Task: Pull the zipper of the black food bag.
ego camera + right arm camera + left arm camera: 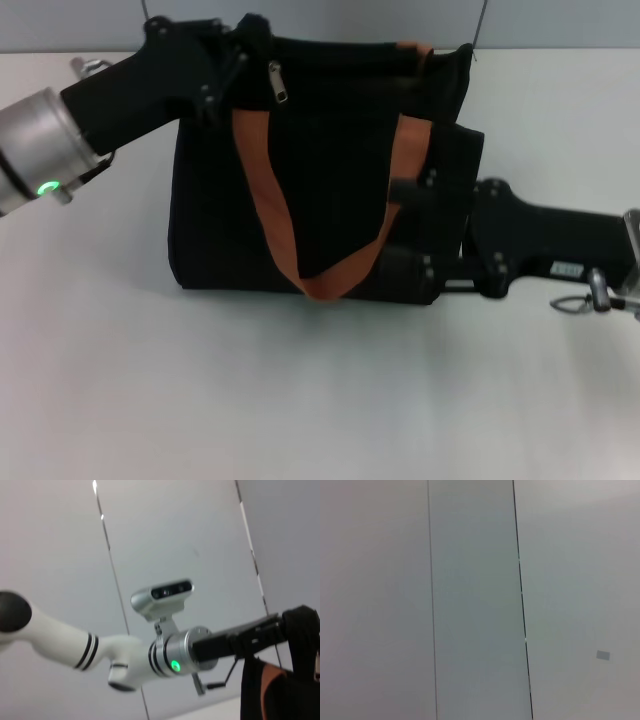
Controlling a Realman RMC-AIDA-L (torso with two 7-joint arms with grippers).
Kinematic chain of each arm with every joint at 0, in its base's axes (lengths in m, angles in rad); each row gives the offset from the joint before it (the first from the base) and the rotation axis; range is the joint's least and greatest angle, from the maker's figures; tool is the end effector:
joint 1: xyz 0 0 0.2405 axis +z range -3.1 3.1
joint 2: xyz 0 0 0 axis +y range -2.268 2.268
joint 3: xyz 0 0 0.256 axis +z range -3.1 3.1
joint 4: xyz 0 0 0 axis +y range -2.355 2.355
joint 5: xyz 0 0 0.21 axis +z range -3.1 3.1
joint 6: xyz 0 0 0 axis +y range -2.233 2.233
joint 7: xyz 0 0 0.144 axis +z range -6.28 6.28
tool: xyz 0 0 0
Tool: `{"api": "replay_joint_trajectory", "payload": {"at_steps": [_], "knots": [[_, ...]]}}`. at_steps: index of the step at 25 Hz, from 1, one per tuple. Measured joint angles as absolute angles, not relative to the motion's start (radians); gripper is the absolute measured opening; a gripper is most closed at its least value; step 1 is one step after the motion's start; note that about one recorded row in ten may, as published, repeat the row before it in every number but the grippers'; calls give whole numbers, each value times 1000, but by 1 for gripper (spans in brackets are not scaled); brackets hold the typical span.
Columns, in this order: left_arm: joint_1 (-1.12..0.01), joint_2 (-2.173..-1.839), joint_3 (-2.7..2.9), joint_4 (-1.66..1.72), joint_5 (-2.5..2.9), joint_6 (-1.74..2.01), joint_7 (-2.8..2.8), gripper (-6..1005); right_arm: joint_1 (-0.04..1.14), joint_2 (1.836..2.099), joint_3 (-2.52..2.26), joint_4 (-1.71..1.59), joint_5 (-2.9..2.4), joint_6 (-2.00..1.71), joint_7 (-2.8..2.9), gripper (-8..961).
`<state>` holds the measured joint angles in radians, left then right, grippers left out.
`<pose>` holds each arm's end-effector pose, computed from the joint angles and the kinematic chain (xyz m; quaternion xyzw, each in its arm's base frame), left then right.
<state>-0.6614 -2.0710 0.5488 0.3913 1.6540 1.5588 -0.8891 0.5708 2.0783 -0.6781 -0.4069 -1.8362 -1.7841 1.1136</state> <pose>-0.2126 0.3667 0.0081 -0.8733 -0.0519 -0.4101 0.2578 0.2275 0.2995 -0.0203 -0.9104 0.1257 0.3914 0.0476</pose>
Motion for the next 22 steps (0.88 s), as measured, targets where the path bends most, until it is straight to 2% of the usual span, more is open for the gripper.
{"api": "replay_joint_trajectory", "payload": {"at_steps": [22], "knots": [[-718, -2079, 552, 353, 1626, 1594, -896, 15, 695, 2086, -678, -357, -1685, -1602, 1212, 819]]}}
